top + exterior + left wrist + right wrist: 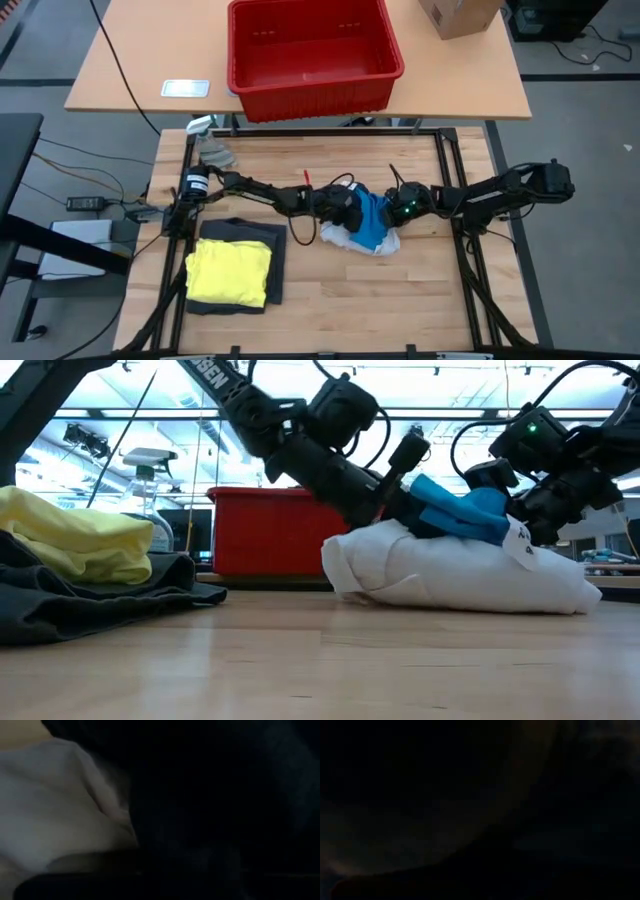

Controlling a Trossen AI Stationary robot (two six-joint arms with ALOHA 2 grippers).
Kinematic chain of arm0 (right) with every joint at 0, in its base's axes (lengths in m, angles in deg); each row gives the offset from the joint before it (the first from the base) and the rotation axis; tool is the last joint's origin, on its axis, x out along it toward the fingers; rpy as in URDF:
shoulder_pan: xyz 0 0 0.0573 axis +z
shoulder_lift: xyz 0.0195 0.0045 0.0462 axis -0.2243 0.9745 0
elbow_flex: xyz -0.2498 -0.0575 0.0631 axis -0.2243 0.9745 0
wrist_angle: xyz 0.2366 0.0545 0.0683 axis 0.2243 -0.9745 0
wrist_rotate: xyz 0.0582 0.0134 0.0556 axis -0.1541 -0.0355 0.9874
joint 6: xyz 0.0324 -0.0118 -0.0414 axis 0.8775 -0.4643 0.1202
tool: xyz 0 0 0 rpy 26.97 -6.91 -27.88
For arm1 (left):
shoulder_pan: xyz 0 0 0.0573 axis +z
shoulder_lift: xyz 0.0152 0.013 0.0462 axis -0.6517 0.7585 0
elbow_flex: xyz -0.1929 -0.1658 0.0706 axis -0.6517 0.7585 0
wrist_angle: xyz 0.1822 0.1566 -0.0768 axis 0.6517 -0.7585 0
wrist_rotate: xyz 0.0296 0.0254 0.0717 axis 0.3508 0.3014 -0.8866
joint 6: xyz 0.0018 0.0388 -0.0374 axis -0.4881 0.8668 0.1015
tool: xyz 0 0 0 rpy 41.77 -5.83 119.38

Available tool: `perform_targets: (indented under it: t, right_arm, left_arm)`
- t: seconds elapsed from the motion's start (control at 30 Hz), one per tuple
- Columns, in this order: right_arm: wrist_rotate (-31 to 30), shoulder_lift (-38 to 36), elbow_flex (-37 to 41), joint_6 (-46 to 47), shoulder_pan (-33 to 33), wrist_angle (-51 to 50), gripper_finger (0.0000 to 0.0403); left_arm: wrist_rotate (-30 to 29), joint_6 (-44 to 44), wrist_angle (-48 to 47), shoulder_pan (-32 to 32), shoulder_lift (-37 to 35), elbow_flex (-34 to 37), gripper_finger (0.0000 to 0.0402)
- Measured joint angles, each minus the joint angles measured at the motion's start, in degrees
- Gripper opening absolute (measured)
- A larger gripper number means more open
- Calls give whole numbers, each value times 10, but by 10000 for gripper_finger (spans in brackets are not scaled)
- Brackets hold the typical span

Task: Fold Laundry from Bin
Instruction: Put the stacked clothes into the red laundry bin

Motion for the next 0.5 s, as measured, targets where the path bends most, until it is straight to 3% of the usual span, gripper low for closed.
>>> perform_targets:
  t: [0.23, 0.5]
  right_arm:
    - [19, -9, -2, -23, -37, 20, 85]
    - [26, -22, -5, -44, -103, 23, 84]
  left_arm:
    - [9, 5, -102, 28, -32, -34, 70]
    - [5, 12, -142, 57, -47, -36, 70]
